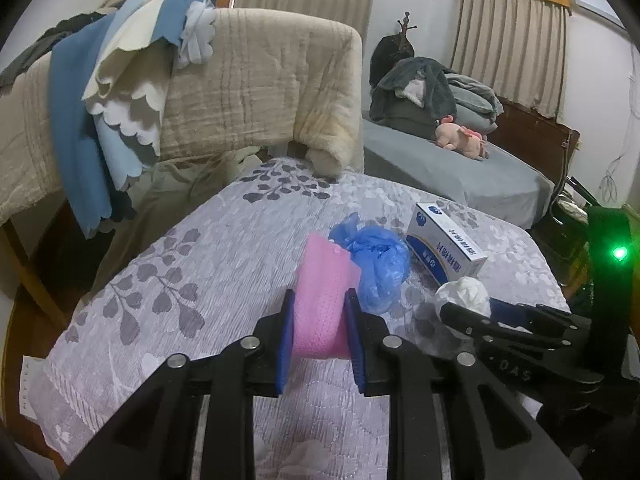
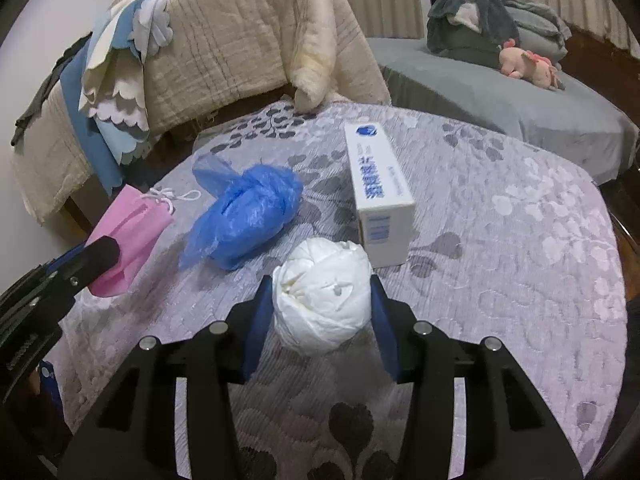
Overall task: Collect trash
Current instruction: 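Grasp the pink mesh cloth with the left tool while the right tool grasps the white tissue ball, then carry the pink cloth and white ball over the bin and open both tools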
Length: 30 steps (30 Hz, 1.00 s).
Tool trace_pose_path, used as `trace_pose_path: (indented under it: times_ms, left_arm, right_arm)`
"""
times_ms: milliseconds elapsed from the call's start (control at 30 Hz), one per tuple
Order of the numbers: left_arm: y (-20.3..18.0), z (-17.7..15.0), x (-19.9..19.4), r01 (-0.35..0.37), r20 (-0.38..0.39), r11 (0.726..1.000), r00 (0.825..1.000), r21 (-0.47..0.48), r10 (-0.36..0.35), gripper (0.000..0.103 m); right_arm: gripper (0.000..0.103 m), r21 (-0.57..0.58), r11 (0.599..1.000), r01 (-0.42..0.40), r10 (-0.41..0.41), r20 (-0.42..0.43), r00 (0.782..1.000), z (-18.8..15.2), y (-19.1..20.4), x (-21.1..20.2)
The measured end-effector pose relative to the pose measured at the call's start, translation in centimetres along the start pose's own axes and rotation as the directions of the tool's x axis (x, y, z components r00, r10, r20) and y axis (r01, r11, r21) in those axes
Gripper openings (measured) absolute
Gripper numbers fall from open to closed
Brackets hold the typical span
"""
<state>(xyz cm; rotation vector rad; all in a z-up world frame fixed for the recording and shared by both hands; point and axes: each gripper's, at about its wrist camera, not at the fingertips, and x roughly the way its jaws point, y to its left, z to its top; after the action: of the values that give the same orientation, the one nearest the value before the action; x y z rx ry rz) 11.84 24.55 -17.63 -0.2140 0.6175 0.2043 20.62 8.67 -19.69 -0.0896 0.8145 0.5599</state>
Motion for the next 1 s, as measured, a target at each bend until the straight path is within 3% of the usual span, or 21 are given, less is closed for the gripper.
trace_pose_path:
  times_ms: [567, 1000]
  left_arm:
    - [-3.9, 1.3, -3.1, 0.042, 0.041, 0.998, 0.998, 0.044, -0.044, 0.024]
    - [-9.9, 1.9, -6.1, 0.123, 0.064, 0.987, 0.989, 0.104, -0.130, 0.024]
  right_arm:
    - [0.046, 0.022, 1.000, 0.022, -0.025, 0.105, 0.994, 1.3, -2.3, -8.3]
    - [0.046, 0.061, 0.996, 0.069, -0.080, 0.185, 0.979, 0.4, -5.3, -15.2]
